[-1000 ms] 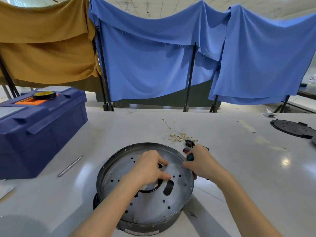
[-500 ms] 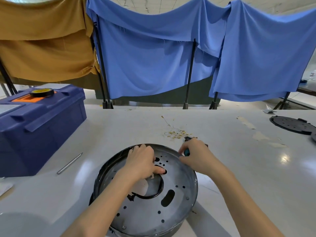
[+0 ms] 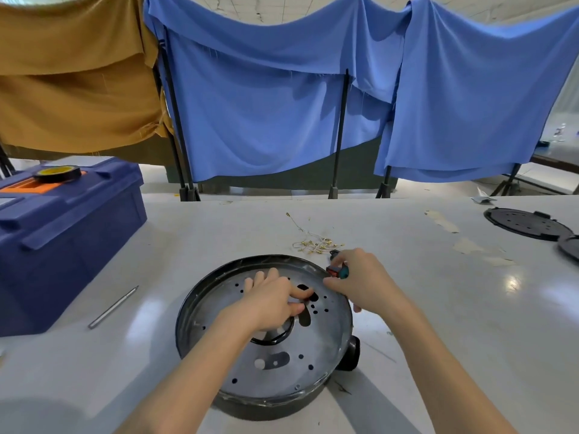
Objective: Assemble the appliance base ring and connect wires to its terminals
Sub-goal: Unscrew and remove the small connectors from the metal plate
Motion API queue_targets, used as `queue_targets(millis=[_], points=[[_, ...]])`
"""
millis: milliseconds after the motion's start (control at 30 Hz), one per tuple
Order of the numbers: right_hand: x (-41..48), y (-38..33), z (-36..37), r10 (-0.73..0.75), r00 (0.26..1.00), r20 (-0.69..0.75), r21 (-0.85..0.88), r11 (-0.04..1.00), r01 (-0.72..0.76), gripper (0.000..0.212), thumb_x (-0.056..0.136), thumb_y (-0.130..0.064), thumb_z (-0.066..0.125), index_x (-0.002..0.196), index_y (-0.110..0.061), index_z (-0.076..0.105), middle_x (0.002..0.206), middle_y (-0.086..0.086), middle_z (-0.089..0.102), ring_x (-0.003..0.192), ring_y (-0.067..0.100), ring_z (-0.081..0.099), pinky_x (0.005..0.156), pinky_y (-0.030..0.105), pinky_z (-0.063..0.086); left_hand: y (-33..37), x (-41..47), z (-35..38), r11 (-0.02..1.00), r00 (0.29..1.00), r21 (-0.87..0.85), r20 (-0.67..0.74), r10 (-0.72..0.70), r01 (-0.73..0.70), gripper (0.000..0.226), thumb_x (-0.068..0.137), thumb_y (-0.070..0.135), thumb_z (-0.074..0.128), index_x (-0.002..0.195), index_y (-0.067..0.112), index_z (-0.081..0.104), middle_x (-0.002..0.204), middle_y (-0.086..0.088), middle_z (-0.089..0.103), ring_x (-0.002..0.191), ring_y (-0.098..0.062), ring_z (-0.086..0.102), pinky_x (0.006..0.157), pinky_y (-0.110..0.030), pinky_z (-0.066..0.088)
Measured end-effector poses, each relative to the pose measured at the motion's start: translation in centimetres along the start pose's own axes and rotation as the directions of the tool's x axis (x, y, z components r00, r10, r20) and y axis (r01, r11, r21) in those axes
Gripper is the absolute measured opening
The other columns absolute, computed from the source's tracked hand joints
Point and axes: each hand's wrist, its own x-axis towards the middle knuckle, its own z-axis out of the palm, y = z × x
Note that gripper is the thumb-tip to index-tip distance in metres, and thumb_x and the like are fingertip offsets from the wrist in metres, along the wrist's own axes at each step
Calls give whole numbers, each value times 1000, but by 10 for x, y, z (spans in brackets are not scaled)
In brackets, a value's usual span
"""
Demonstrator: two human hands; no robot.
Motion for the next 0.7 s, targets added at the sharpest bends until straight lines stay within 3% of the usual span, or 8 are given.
queue_targets(millis=[100,200,300,400,500,600,700], points=[[2,-2,12,-16,1000,-21,-18,1000,15,9,78,-6,57,74,-1,51,84,19,60,59,28,44,49,27,34,-3,-2,1,1000,1000,-11,-25,16,-16,38,98,40,49,133,55,44,101,1,33,100,-22,31,87,-31,21],[-5,-2,12,11,999,34,74,997,-13,15,76,-3,56,67,-3,44,52,17,54,31,21,48,31,18,30,-9,-4,-2,997,997,-78,-79,11,-17,50,89,40,64,134,50,45,100,5,40,109,-19,41,91,-31,24],[-12,-7,10,28,996,80,103,994,-37,16,76,-2,52,63,-5,43,34,12,52,20,14,40,28,11,24,-10,-5,-3,984,991,-178,-137,-11,-13,59,82,49,68,137,36,49,82,10,49,100,-15,49,92,-32,30],[-16,-4,6,45,989,143,153,986,-67,16,80,-10,54,70,3,53,45,14,62,26,18,44,33,15,29,-11,-7,4,986,990,-165,-138,-9,-14,77,71,64,69,137,31,50,93,7,53,112,-21,49,98,-36,31],[-10,16,-9,116,982,149,238,960,-149,28,88,-24,61,79,2,64,56,7,70,33,18,46,39,21,31,-15,-8,11,982,989,-188,-148,-9,-20,88,62,67,74,138,31,49,102,7,42,119,-21,44,104,-37,30],[6,47,-19,252,968,-5,289,927,-240,15,87,-10,64,76,-1,67,63,12,72,33,14,43,40,21,32,-16,-8,11,963,986,-264,-168,2,-47,90,59,63,78,137,25,52,88,16,42,110,-17,49,104,-39,35],[21,78,-18,380,923,-69,251,902,-352,8,85,0,63,82,4,68,63,17,68,39,19,49,43,24,36,-17,-7,12,956,982,-287,-188,10,-65,90,59,61,80,135,22,54,84,19,44,95,-10,49,100,-37,39]])
